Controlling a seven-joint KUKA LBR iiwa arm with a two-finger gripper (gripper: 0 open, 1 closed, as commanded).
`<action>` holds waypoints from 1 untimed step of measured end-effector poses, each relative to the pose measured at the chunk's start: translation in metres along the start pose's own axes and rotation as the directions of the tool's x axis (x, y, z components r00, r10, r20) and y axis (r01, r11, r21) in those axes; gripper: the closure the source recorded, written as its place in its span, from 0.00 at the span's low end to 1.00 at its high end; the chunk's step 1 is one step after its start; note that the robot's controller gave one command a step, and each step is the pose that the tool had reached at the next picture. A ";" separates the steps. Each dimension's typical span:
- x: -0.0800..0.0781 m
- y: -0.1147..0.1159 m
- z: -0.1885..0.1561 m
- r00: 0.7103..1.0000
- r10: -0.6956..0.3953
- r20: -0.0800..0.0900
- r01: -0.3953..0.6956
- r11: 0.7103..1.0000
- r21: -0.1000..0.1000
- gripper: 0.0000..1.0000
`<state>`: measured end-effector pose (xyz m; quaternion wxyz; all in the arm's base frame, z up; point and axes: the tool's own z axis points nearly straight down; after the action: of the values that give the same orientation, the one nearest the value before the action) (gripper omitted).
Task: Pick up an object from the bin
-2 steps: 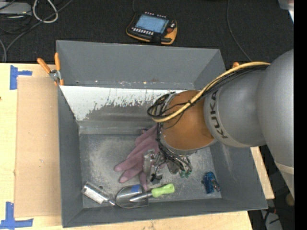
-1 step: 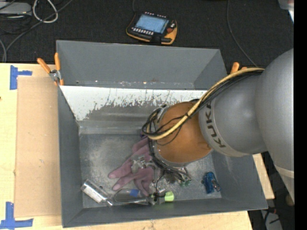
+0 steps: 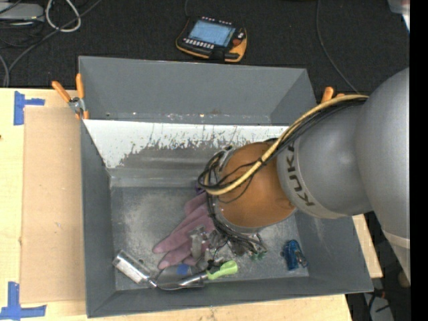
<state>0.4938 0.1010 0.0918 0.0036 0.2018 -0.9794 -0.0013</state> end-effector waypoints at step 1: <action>0.000 0.000 0.000 1.000 -0.001 0.000 0.001 1.000 0.000 0.00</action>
Offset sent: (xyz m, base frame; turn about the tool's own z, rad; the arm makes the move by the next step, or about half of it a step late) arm 0.0000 0.0000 0.0000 0.0000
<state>0.4938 0.1011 0.0918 0.0036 0.2021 -0.9794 -0.0014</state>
